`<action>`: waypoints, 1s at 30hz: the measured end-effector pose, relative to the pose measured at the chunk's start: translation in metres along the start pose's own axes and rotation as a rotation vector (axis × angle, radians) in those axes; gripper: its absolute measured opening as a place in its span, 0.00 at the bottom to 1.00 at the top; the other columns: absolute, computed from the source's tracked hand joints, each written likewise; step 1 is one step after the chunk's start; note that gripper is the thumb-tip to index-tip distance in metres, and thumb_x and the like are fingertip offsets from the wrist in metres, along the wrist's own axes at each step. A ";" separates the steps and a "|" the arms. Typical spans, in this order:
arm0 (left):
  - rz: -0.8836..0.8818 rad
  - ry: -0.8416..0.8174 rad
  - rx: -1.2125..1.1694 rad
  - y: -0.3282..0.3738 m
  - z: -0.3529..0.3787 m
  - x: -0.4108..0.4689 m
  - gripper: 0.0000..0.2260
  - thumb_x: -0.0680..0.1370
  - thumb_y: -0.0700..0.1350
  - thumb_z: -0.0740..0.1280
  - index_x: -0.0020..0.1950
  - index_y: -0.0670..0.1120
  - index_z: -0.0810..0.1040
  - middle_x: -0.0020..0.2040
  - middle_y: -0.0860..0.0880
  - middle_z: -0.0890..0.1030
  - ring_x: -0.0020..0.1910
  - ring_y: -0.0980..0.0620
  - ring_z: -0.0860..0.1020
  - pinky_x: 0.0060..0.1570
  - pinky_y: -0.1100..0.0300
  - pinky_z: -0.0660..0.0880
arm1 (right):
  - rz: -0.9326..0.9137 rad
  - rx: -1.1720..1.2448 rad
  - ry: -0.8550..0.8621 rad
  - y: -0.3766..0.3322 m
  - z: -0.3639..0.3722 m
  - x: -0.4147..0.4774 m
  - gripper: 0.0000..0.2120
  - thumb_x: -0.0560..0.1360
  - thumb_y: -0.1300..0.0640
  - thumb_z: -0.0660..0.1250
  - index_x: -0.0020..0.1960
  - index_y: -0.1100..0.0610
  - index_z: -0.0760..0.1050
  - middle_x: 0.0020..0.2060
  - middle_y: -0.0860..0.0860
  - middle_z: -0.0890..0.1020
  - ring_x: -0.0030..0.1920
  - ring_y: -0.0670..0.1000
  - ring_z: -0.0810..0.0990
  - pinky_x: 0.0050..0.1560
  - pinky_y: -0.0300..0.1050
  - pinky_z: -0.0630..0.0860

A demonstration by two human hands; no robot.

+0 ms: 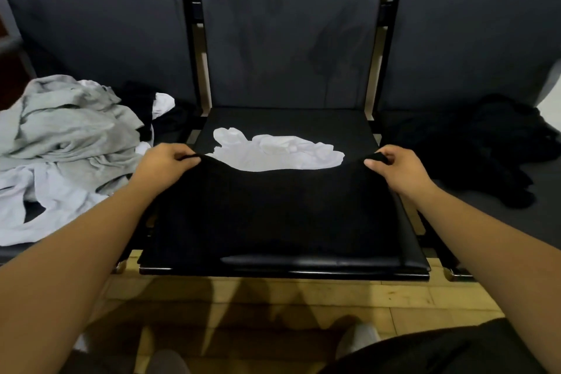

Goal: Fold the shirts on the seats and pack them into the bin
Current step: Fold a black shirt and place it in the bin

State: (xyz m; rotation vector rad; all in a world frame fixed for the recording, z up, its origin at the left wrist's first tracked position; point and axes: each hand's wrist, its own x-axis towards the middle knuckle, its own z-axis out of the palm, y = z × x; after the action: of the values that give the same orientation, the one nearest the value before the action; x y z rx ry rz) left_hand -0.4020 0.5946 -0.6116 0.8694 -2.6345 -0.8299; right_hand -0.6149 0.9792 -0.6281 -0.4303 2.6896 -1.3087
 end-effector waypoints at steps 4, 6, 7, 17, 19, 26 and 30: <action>-0.039 0.017 -0.111 -0.007 -0.018 -0.011 0.05 0.77 0.47 0.74 0.49 0.47 0.85 0.43 0.47 0.84 0.46 0.49 0.81 0.50 0.56 0.74 | -0.004 0.132 0.029 0.005 -0.003 -0.001 0.04 0.76 0.56 0.74 0.48 0.56 0.83 0.44 0.53 0.85 0.48 0.52 0.84 0.54 0.49 0.80; -0.060 0.056 -0.172 -0.009 -0.019 -0.010 0.07 0.77 0.48 0.74 0.51 0.46 0.84 0.43 0.47 0.83 0.45 0.50 0.80 0.52 0.55 0.73 | -0.003 0.136 0.066 0.008 0.000 0.003 0.05 0.76 0.56 0.74 0.49 0.57 0.83 0.45 0.53 0.86 0.48 0.52 0.84 0.55 0.48 0.80; -0.072 0.082 -0.202 -0.010 -0.016 -0.006 0.08 0.77 0.48 0.74 0.52 0.46 0.84 0.43 0.46 0.82 0.45 0.49 0.80 0.53 0.55 0.74 | 0.002 0.130 0.092 0.008 0.002 0.006 0.05 0.76 0.56 0.74 0.49 0.57 0.83 0.45 0.53 0.86 0.48 0.52 0.84 0.55 0.48 0.80; -0.309 -0.117 0.036 -0.034 0.003 -0.006 0.28 0.77 0.57 0.72 0.70 0.42 0.73 0.67 0.41 0.77 0.65 0.41 0.75 0.63 0.50 0.71 | -0.044 -0.360 0.165 -0.004 0.035 0.000 0.23 0.78 0.59 0.66 0.71 0.64 0.68 0.66 0.65 0.70 0.64 0.66 0.72 0.66 0.56 0.70; -0.330 -0.132 0.082 -0.032 0.000 -0.015 0.30 0.77 0.59 0.71 0.70 0.40 0.73 0.67 0.40 0.76 0.65 0.40 0.75 0.60 0.51 0.70 | -0.232 -0.395 0.111 -0.023 0.049 -0.015 0.22 0.77 0.58 0.67 0.69 0.63 0.71 0.65 0.63 0.71 0.65 0.64 0.72 0.68 0.56 0.69; -0.406 -0.241 0.011 -0.014 0.003 -0.045 0.33 0.74 0.66 0.69 0.63 0.38 0.78 0.58 0.39 0.81 0.56 0.39 0.80 0.56 0.49 0.78 | -0.425 -0.462 -0.314 -0.073 0.127 -0.087 0.31 0.82 0.41 0.58 0.80 0.54 0.59 0.81 0.56 0.55 0.80 0.56 0.54 0.80 0.54 0.54; -0.442 -0.290 -0.072 0.002 0.004 -0.057 0.31 0.76 0.60 0.71 0.69 0.38 0.74 0.65 0.40 0.78 0.63 0.39 0.77 0.55 0.52 0.74 | -0.404 -0.660 -0.474 -0.057 0.147 -0.105 0.30 0.83 0.36 0.44 0.82 0.46 0.49 0.82 0.51 0.44 0.81 0.51 0.41 0.81 0.55 0.41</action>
State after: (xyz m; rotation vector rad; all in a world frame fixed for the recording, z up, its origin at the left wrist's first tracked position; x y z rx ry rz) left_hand -0.3589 0.6323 -0.6166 1.4391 -2.6618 -1.2311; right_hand -0.4701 0.8671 -0.6756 -1.2198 2.6034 -0.2461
